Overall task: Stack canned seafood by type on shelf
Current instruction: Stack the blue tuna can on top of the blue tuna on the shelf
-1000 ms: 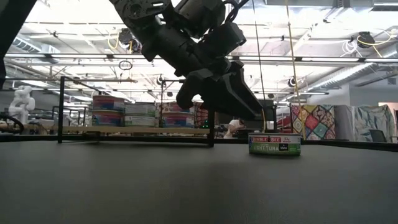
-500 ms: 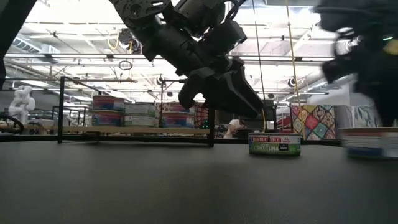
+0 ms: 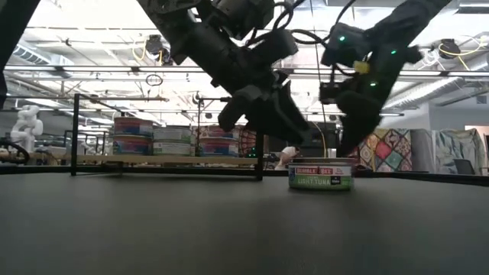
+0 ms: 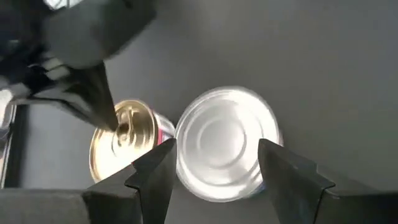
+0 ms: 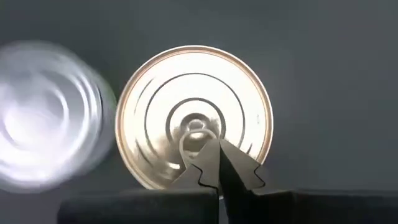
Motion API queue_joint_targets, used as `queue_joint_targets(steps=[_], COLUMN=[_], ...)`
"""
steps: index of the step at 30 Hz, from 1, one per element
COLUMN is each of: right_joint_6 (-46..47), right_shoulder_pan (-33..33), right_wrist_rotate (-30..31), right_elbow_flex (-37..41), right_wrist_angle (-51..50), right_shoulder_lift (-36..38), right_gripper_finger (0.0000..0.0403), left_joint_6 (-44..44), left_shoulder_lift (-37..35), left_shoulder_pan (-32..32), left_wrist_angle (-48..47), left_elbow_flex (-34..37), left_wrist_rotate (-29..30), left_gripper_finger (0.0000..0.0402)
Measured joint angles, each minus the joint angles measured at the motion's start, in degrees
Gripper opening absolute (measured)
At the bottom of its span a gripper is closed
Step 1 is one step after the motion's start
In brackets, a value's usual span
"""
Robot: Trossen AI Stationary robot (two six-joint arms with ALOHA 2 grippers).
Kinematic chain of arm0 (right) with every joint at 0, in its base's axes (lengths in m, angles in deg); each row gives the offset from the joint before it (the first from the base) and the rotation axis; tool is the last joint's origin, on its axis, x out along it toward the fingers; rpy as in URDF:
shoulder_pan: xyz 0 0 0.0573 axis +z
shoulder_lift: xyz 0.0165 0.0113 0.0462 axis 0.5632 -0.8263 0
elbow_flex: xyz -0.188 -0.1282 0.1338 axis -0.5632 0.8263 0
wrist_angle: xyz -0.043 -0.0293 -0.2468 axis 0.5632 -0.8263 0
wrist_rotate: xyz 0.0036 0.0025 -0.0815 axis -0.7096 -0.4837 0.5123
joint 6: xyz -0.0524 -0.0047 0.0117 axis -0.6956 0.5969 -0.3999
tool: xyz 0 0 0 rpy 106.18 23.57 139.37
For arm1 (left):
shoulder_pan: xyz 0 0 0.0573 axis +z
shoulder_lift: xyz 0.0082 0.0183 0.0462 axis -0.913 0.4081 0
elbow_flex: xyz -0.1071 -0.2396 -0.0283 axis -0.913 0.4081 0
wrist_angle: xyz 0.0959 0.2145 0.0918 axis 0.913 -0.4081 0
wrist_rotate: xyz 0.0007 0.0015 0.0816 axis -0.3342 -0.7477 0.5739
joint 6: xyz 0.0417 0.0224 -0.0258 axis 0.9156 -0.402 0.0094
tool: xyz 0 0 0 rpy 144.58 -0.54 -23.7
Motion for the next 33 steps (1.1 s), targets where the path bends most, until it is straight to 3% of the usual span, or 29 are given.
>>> queue_joint_targets(steps=[4,10,17,27,33], right_joint_6=[-4.57,-6.93,-6.96,-6.94,-5.21], right_shoulder_pan=[-3.98,-3.78,-2.67,-2.37,-2.24], right_wrist_rotate=[-8.41,-15.40,-14.69,-13.22,-9.92], right_elbow_flex=[-0.13,-0.40,-0.02,-0.04,-0.09], right_wrist_angle=[8.67,19.14,22.25,22.72,16.85], right_shoulder_lift=[-3.85,-10.68,-8.50,-4.26,-0.50], right_gripper_finger=[0.0000,0.0000,0.0000,0.0000,0.0000], left_joint_6=[1.10,4.64,4.76,4.99,5.27], left_shoulder_lift=[-0.39,-0.49,-0.49,-0.41,1.37], left_shoulder_pan=[0.38,1.53,1.95,2.18,3.28], left_wrist_angle=[-0.82,-3.70,-13.06,-11.86,-9.75], left_elbow_flex=[0.11,0.07,0.11,0.07,0.07], left_wrist_rotate=[5.07,12.48,12.66,10.44,8.77], left_gripper_finger=[0.0226,0.0226,0.0226,0.0226,0.0226])
